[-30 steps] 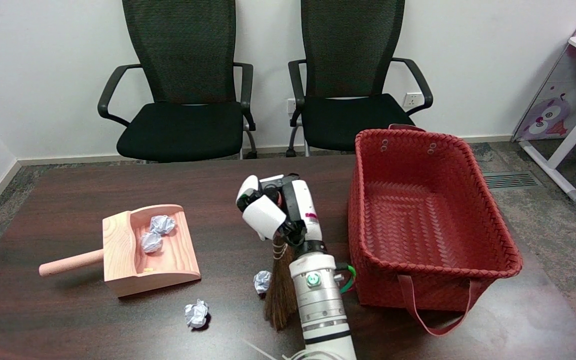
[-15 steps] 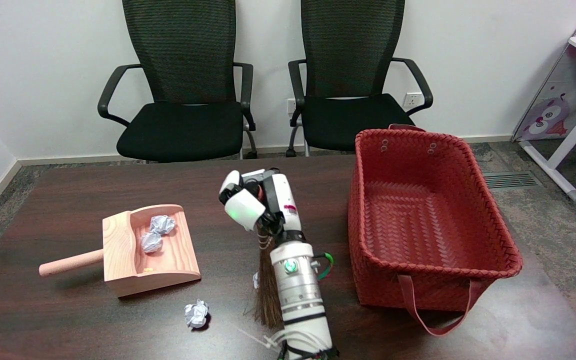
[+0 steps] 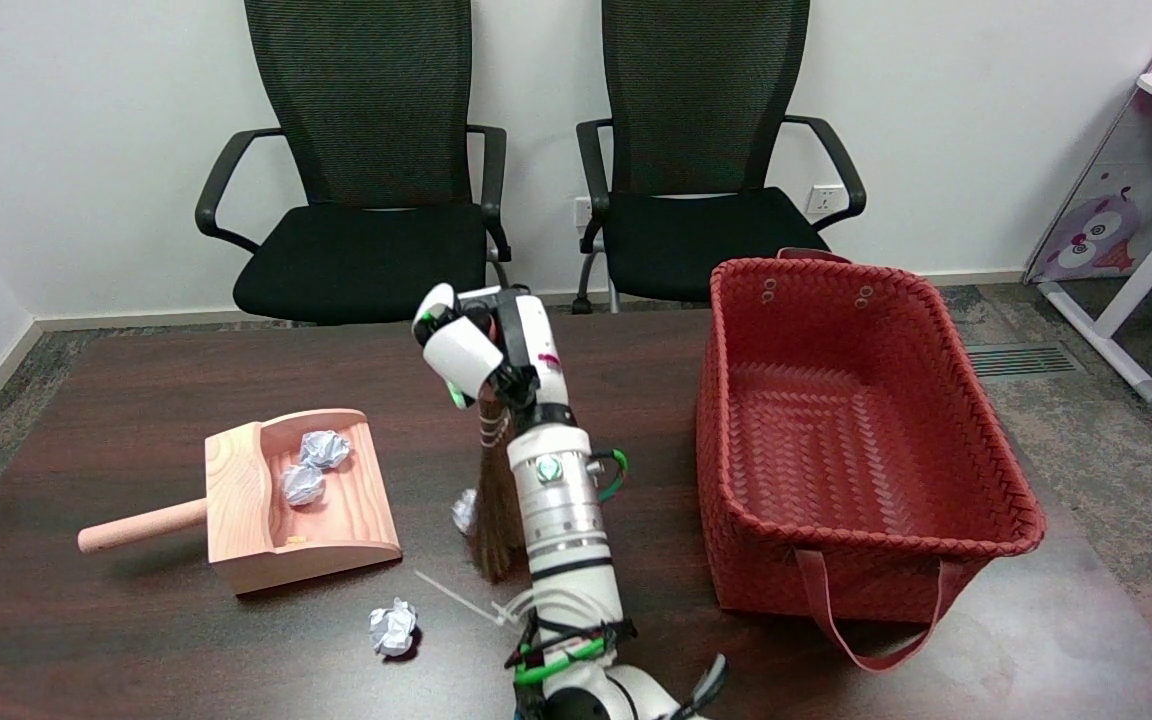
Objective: Sweep the paper ball into the dustpan.
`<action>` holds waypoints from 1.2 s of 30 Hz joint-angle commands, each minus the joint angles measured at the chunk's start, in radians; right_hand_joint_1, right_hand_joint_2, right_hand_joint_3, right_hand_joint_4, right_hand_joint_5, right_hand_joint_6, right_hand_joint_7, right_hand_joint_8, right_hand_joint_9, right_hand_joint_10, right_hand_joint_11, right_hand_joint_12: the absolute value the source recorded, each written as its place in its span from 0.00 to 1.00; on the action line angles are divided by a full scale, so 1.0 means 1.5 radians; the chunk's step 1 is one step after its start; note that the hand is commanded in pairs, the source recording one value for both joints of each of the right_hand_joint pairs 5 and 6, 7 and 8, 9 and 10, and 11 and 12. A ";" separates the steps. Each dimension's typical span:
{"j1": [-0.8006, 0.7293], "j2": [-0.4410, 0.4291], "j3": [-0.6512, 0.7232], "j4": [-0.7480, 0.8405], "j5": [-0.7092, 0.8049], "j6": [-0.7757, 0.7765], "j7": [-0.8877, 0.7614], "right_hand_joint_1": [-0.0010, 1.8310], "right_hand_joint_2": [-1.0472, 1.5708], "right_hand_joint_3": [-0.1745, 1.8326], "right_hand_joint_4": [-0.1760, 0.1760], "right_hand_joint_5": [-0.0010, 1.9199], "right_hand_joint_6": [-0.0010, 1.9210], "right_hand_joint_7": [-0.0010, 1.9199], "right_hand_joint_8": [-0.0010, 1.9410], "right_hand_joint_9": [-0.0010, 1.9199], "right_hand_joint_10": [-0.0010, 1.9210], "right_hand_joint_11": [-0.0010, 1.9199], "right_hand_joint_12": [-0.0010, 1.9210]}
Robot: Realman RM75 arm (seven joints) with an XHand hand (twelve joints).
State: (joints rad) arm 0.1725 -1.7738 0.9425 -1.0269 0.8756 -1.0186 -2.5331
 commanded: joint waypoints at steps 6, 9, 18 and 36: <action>0.147 0.009 -0.066 0.076 0.192 -0.007 0.346 0.37 0.92 1.00 0.50 1.00 1.00 1.00 0.99 1.00 1.00 1.00 1.00; 0.153 0.019 -0.066 0.068 0.193 -0.007 0.408 0.37 0.92 1.00 0.50 1.00 1.00 1.00 0.99 1.00 1.00 1.00 1.00; 0.144 0.073 -0.072 -0.014 0.201 -0.014 0.406 0.37 0.92 1.00 0.50 1.00 1.00 1.00 0.99 1.00 1.00 1.00 1.00; 0.118 0.315 -0.155 -0.285 0.194 0.164 0.016 0.37 0.93 0.99 0.51 1.00 1.00 1.00 0.99 1.00 1.00 1.00 1.00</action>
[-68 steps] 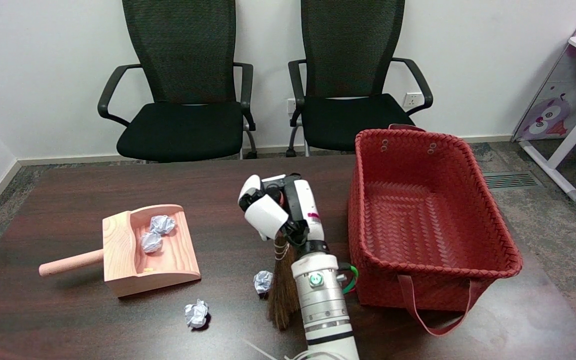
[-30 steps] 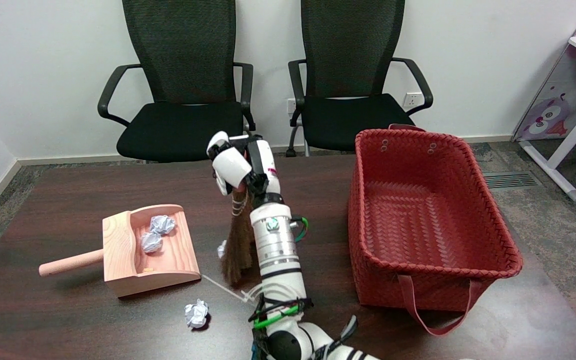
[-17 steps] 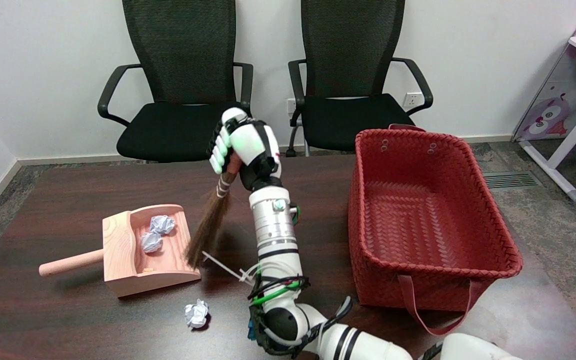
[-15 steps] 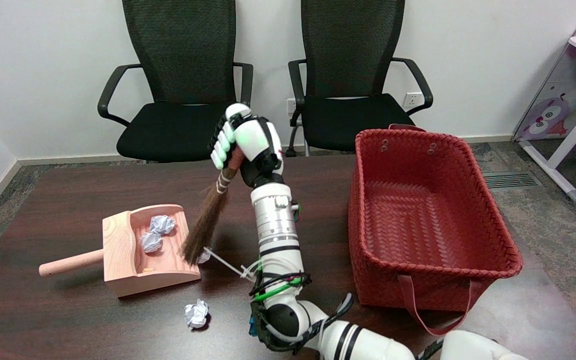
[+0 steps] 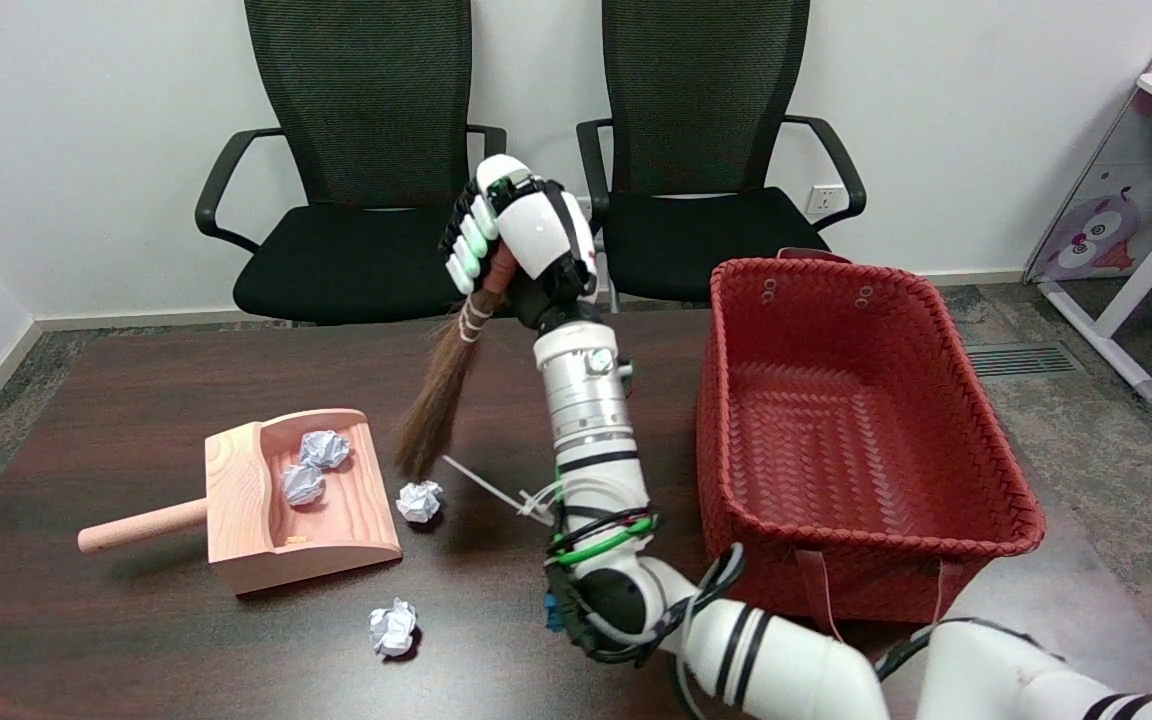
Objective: Sweep the paper ball into the dustpan.
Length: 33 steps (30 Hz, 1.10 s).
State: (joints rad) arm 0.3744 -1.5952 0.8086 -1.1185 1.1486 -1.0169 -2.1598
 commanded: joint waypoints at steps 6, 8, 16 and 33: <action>-0.054 0.220 -0.061 -0.277 -0.035 0.242 -0.262 0.41 1.00 0.83 0.55 1.00 1.00 1.00 0.99 1.00 1.00 1.00 1.00; -0.059 0.220 -0.058 -0.272 -0.056 0.264 -0.266 0.42 1.00 0.85 0.55 1.00 1.00 1.00 0.99 1.00 1.00 1.00 1.00; -0.055 0.216 -0.003 -0.269 -0.153 0.505 -0.266 0.45 1.00 0.86 0.55 1.00 1.00 1.00 0.99 1.00 1.00 1.00 1.00; -0.058 0.179 0.065 -0.292 -0.271 0.714 -0.266 0.47 1.00 0.96 0.55 1.00 1.00 1.00 0.99 1.00 1.00 1.00 1.00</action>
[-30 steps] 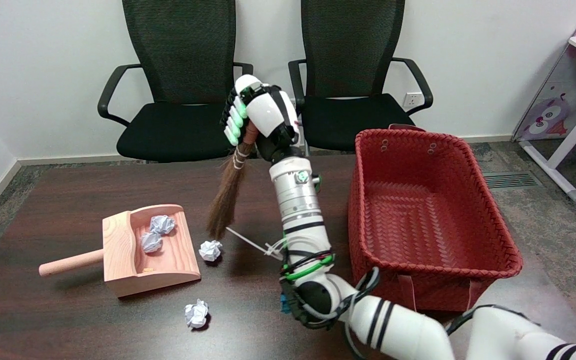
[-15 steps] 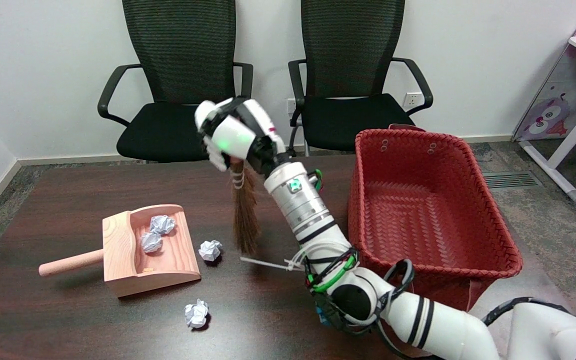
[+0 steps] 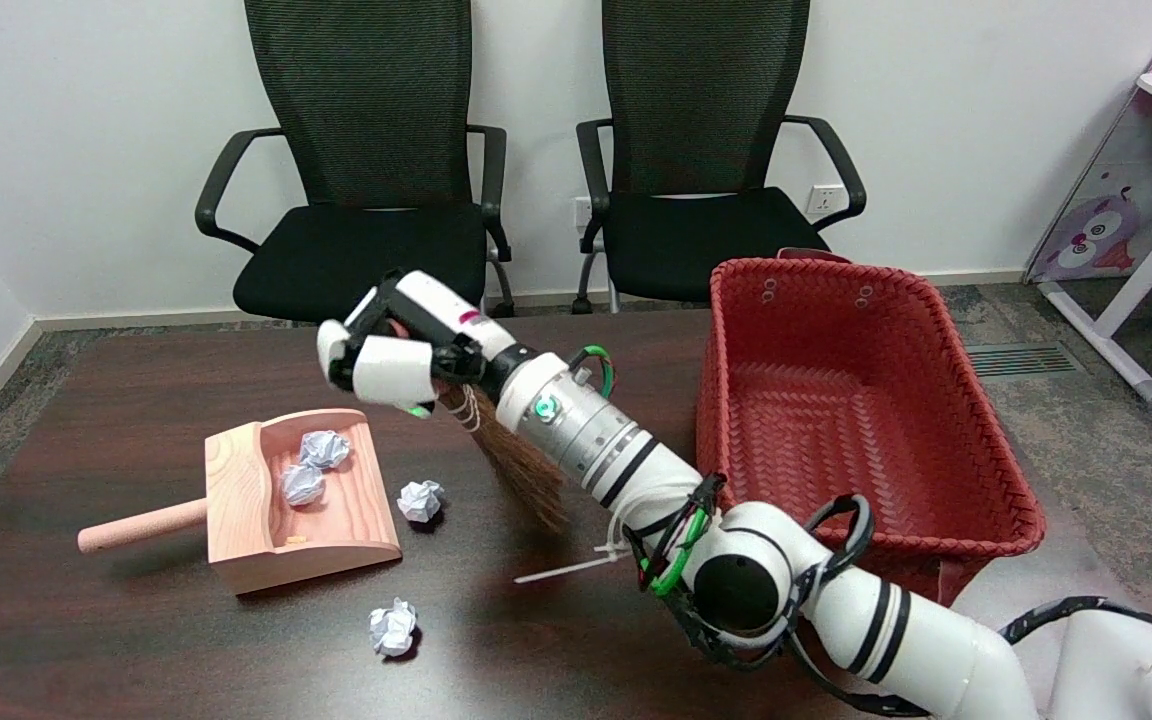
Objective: Sweep the paper ball into the dustpan.
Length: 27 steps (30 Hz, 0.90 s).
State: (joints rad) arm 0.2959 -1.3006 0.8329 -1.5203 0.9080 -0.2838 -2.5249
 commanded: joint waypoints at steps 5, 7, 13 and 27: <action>0.003 -0.038 0.041 0.018 -0.104 0.220 -0.017 0.47 1.00 0.99 0.55 1.00 1.00 1.00 0.99 1.00 1.00 1.00 1.00; 0.008 -0.048 0.041 0.038 -0.101 0.219 -0.015 0.47 1.00 1.00 0.54 1.00 1.00 1.00 0.99 1.00 1.00 1.00 1.00; 0.035 -0.084 0.034 0.095 -0.101 0.211 0.124 0.46 0.97 1.00 0.53 1.00 1.00 1.00 0.99 1.00 1.00 1.00 1.00; 0.153 -0.175 -0.036 0.206 -0.101 0.125 0.374 0.45 0.80 1.00 0.50 1.00 1.00 1.00 0.99 1.00 1.00 1.00 1.00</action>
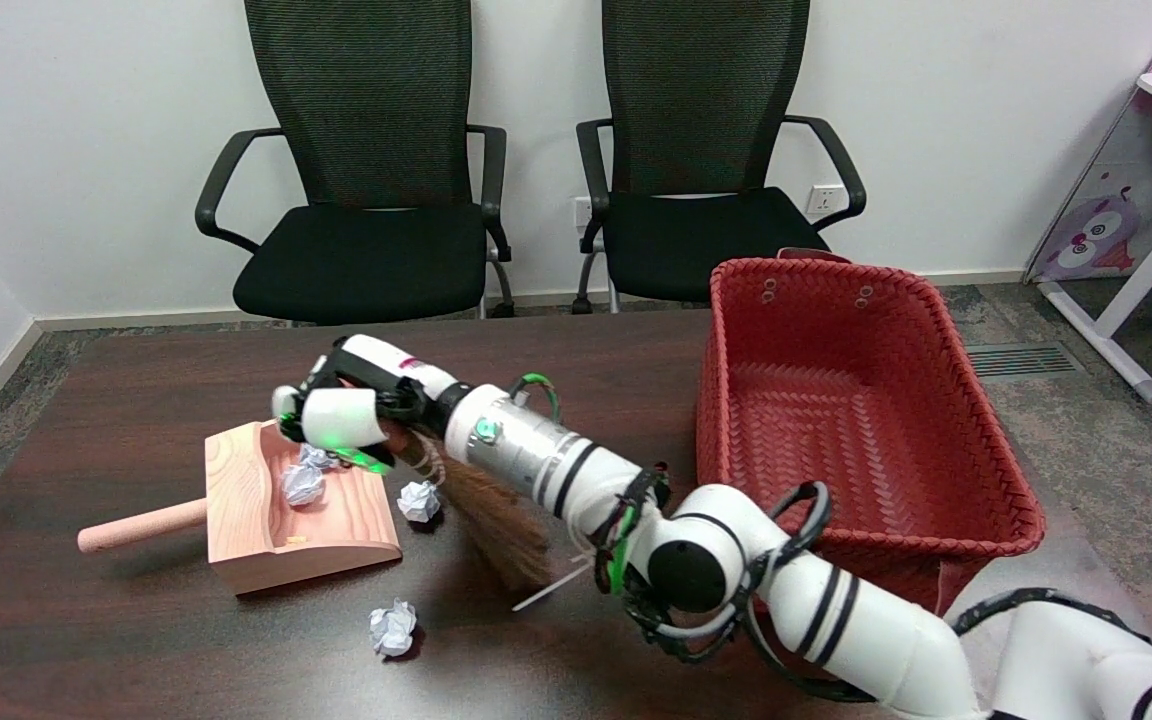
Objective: Sweep the paper ball into the dustpan.
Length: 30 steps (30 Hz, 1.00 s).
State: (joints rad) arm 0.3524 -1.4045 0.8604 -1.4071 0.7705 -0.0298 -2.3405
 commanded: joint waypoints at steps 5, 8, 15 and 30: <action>0.162 -0.131 -0.084 0.186 -0.009 -0.089 0.329 0.44 0.78 1.00 0.49 1.00 1.00 1.00 0.99 1.00 1.00 1.00 1.00; 0.188 -0.142 -0.100 0.216 -0.009 -0.121 0.389 0.44 0.77 1.00 0.49 1.00 1.00 1.00 0.99 1.00 1.00 1.00 1.00; 0.213 -0.146 -0.105 0.226 0.025 -0.154 0.494 0.43 0.78 1.00 0.49 1.00 1.00 1.00 0.99 1.00 1.00 1.00 1.00; 0.187 -0.092 -0.101 0.067 0.200 -0.252 0.523 0.43 0.80 0.91 0.49 1.00 1.00 1.00 0.99 1.00 1.00 1.00 1.00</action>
State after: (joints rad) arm 0.6194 -1.5889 0.7253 -1.1457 0.8659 -0.2615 -1.6973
